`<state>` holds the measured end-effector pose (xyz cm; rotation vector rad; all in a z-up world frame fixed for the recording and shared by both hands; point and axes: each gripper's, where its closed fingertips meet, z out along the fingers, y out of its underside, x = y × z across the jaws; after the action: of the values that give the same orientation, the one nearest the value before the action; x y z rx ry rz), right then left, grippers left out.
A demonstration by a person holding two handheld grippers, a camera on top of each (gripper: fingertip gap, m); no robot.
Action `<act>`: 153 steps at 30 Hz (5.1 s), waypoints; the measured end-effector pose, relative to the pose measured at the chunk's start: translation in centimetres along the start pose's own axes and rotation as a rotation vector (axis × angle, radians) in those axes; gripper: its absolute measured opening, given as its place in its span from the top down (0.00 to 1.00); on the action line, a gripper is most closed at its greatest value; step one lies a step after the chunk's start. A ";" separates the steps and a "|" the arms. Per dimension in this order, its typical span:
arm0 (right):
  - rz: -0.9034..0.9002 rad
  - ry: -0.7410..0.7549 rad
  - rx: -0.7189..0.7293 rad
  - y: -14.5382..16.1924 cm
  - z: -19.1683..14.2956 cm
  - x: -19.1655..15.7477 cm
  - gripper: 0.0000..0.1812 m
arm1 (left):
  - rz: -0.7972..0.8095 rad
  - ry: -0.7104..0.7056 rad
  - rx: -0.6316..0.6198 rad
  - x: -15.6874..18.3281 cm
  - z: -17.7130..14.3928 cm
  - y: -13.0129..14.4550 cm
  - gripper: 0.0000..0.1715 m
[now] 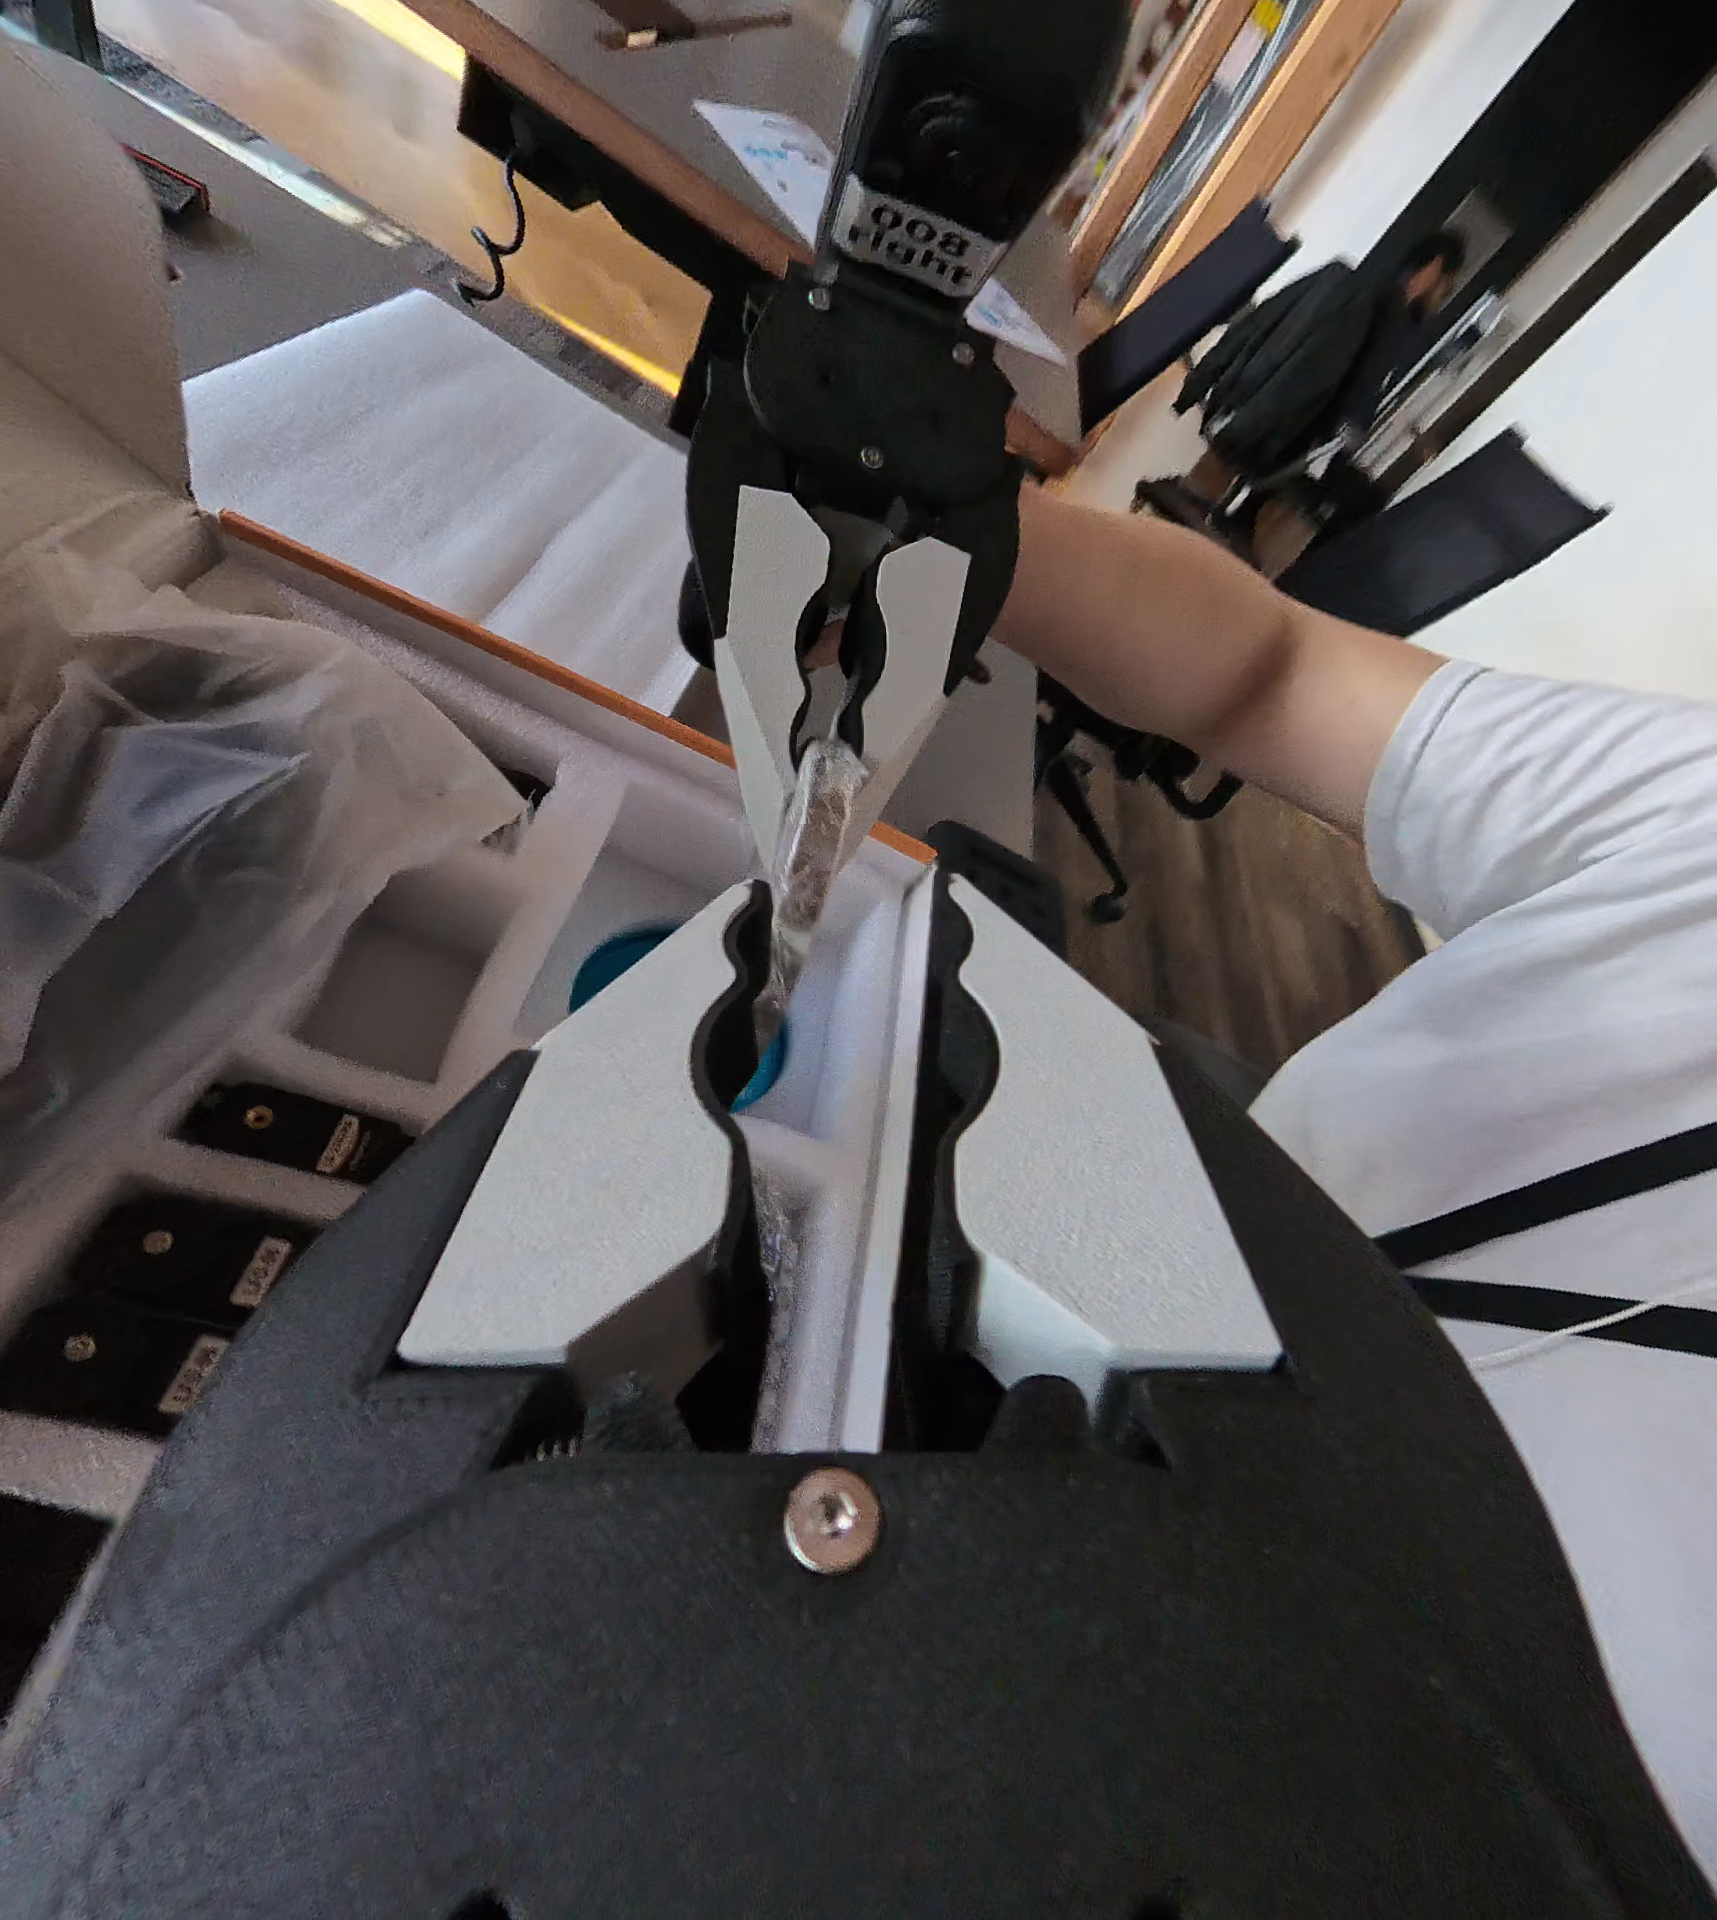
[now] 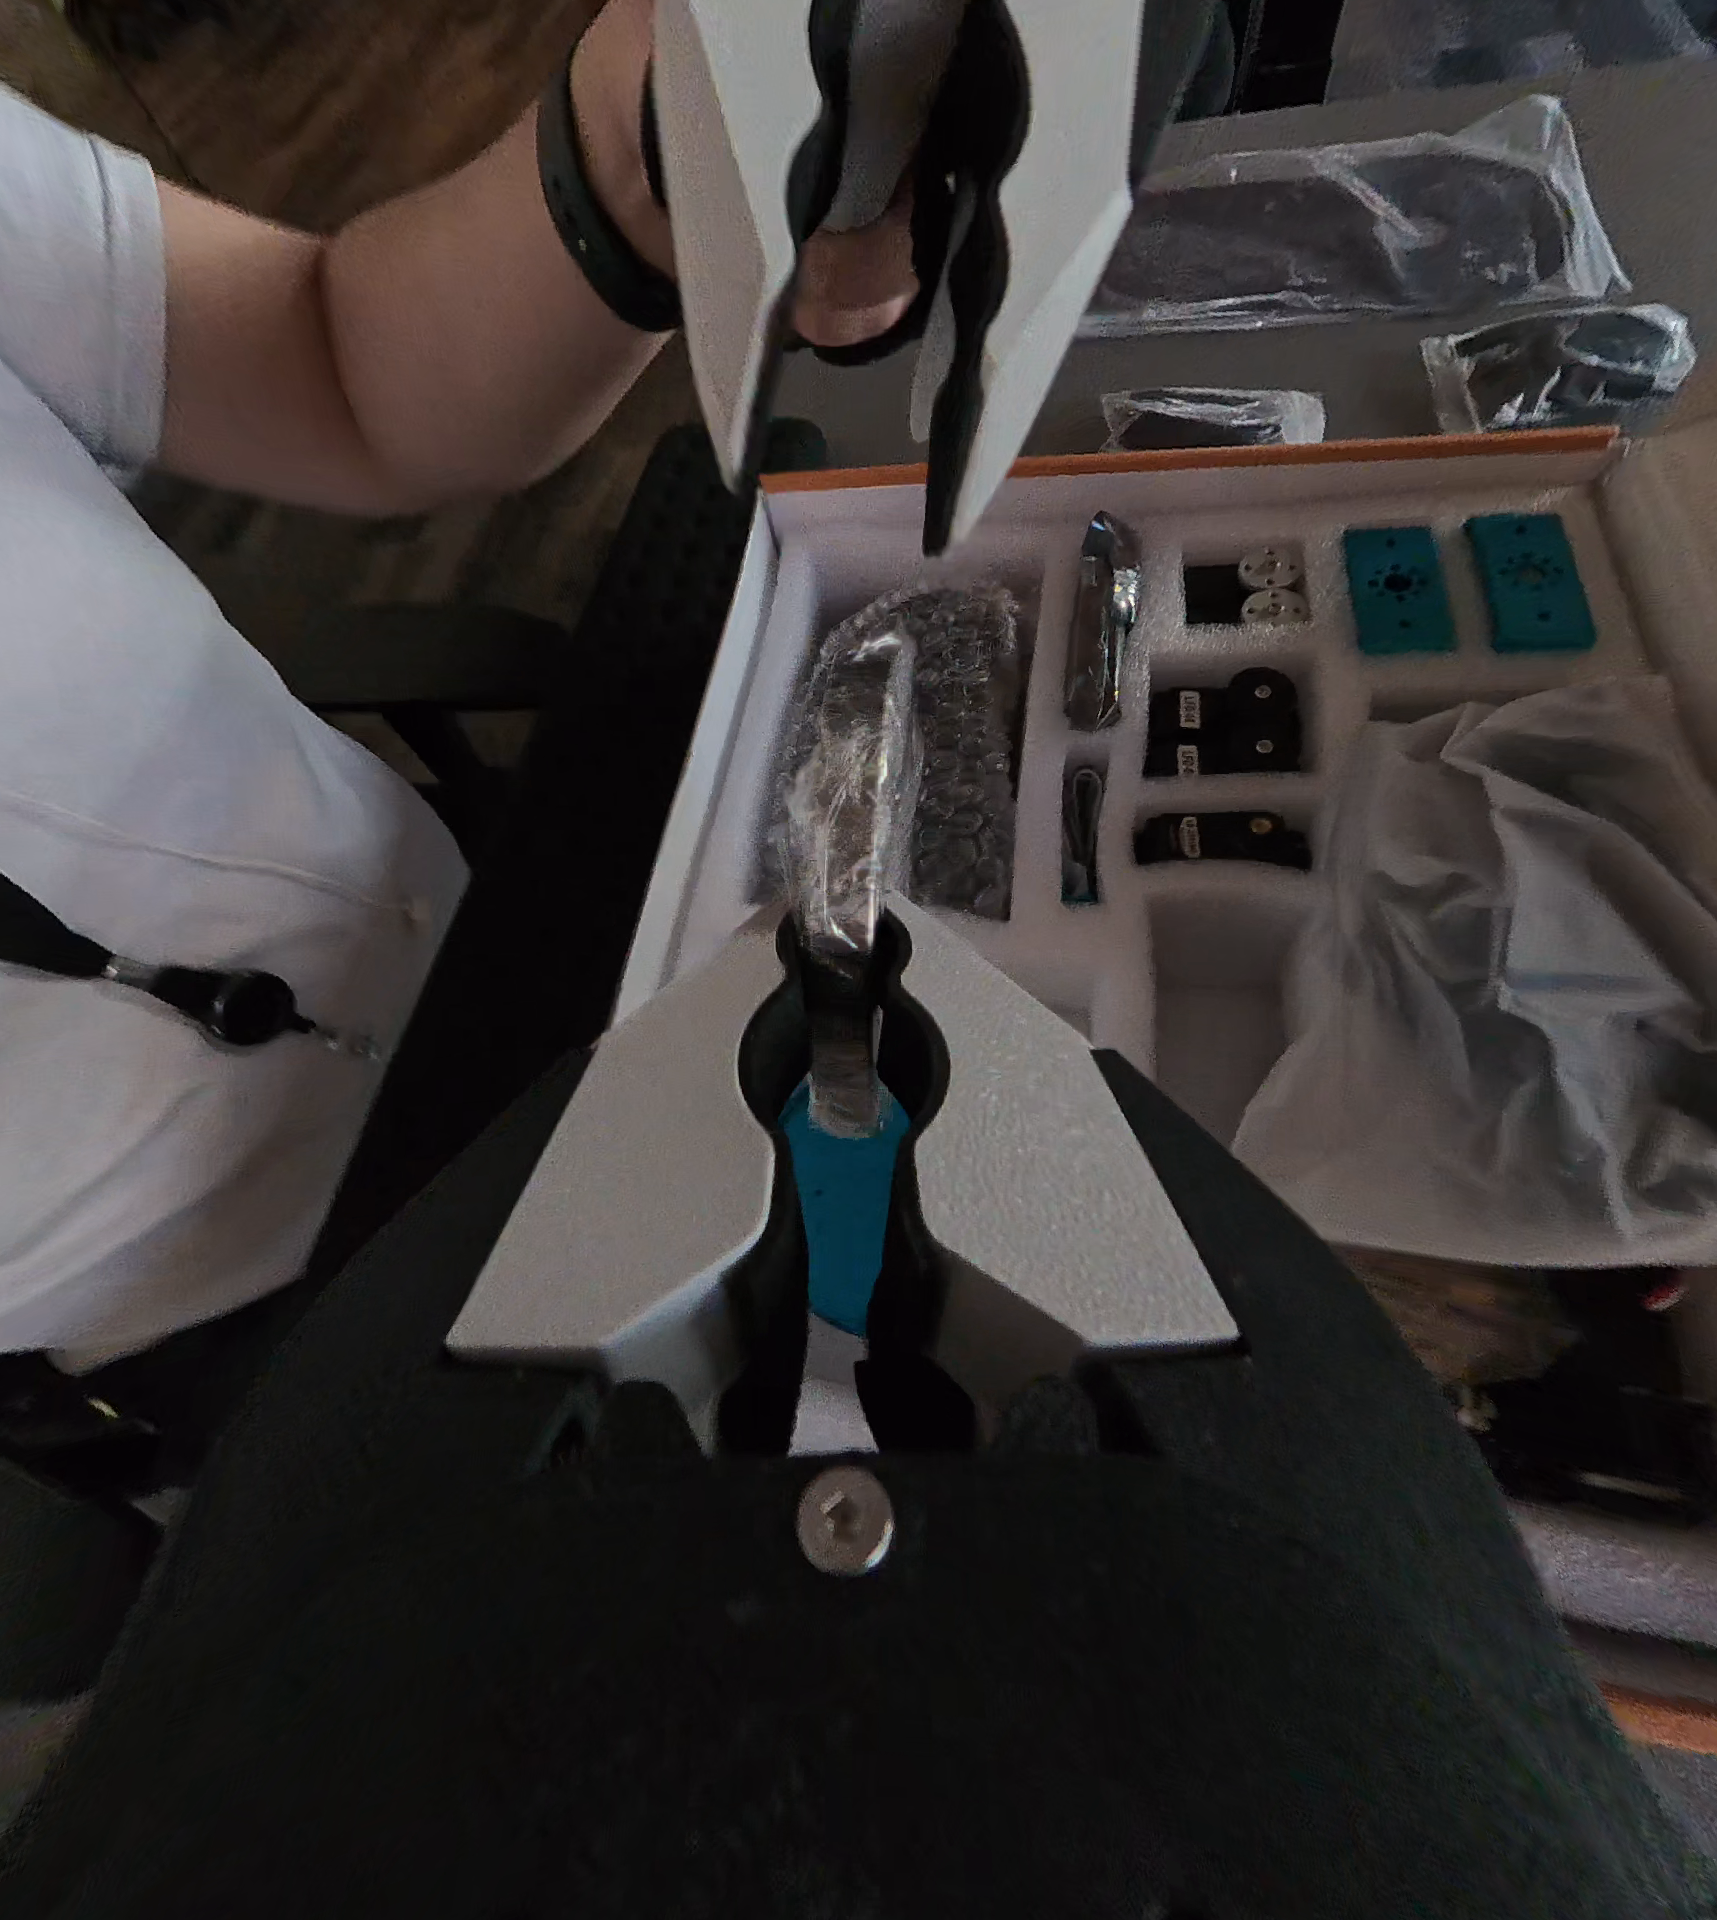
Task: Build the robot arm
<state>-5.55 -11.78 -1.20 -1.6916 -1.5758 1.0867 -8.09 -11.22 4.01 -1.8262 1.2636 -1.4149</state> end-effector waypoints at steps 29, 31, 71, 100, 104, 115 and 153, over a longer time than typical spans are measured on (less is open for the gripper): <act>0.410 -0.280 0.361 -6.3 -1.6 -3.2 0.99 | -0.082 0.161 0.250 3.4 0.4 1.4 0.94; 0.404 -0.282 0.360 -6.4 -0.8 -2.9 0.99 | -0.082 0.131 0.242 3.1 -0.1 1.8 0.95; 0.237 -0.100 0.369 -7.3 0.4 -2.1 0.91 | 0.853 -1.211 -1.038 -9.3 -23.1 23.0 0.95; 0.286 -0.006 0.283 -5.5 0.0 -0.6 0.90 | 0.587 -0.761 -0.998 -9.8 -23.9 27.9 0.87; 0.202 0.139 0.027 -0.5 -0.4 0.7 0.89 | 0.449 -0.682 -0.956 -9.3 -23.6 27.8 0.79; -0.318 0.066 -0.903 11.0 2.4 -0.9 0.77 | 0.505 -0.775 -0.320 -0.7 -20.5 15.3 0.73; -0.326 -0.279 -1.145 14.9 1.0 -2.7 0.81 | 0.552 -0.629 -0.277 7.6 -15.3 16.2 0.72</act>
<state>1.26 -16.54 -13.87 -1.8076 -2.8497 0.1858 -28.03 -22.89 -0.69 -1.6934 1.4870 -0.3423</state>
